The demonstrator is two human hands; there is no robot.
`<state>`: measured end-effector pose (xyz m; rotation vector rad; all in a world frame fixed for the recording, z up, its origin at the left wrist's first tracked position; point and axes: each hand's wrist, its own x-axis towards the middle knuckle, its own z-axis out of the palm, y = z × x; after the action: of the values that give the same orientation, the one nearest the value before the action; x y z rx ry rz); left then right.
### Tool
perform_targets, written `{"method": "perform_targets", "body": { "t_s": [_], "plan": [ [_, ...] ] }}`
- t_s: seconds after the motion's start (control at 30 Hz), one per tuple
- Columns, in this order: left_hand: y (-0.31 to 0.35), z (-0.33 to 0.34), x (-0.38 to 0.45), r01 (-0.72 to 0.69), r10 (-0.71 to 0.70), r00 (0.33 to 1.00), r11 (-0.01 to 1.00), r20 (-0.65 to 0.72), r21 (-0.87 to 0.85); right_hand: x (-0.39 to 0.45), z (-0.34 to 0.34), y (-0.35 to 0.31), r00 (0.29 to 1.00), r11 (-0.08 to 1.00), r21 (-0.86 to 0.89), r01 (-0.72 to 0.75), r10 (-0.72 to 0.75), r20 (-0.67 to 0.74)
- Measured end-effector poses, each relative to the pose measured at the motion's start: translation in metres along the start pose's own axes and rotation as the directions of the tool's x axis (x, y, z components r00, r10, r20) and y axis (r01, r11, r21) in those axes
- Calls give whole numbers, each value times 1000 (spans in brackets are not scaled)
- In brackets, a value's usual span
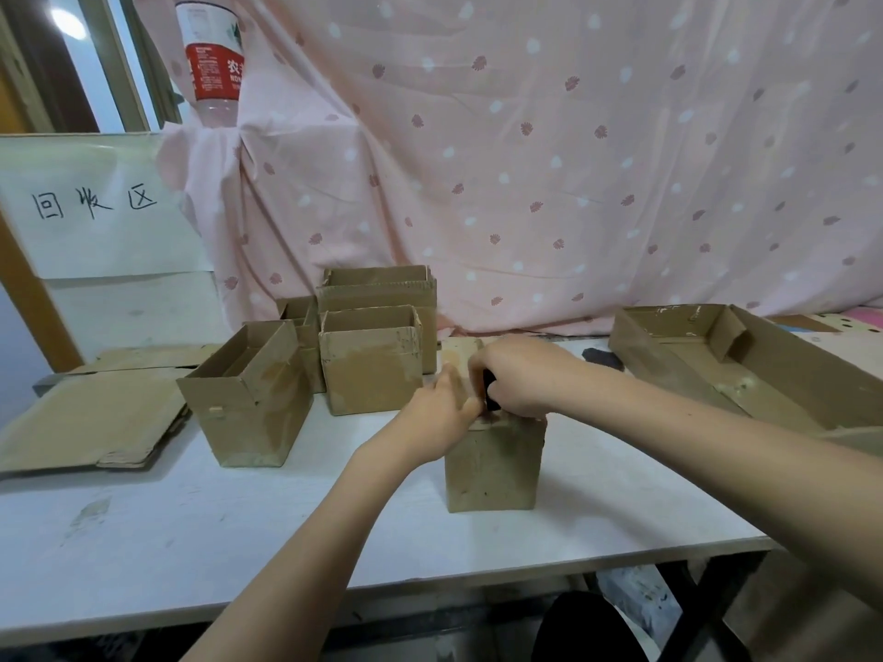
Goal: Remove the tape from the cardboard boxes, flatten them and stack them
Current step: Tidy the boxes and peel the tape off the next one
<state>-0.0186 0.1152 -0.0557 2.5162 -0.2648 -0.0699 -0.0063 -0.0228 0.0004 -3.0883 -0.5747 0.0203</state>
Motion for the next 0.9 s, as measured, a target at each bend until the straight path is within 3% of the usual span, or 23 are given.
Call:
{"method": "perform_targets", "body": {
  "t_s": [0.07, 0.23, 0.43, 0.77, 0.9],
  "plan": [
    [1, -1, 1, 3, -3, 1000, 1000, 23, 11, -2, 0, 6, 995, 996, -25, 87, -88, -36],
    [6, -3, 1, -6, 4, 999, 999, 51, 34, -4, -5, 16, 975, 977, -24, 213, -211, 75],
    [4, 0, 4, -7, 7, 999, 1000, 36, 16, -24, -24, 17, 900, 971, 78, 224, -237, 367],
    [-1, -3, 6, 29, -29, 999, 1000, 24, -7, -23, -7, 8, 950, 915, -254, 313, -294, 109],
    [-1, -3, 7, 36, -36, 999, 999, 24, -1, -29, -3, 16, 928, 891, -274, 363, -371, 25]
  ]
}}
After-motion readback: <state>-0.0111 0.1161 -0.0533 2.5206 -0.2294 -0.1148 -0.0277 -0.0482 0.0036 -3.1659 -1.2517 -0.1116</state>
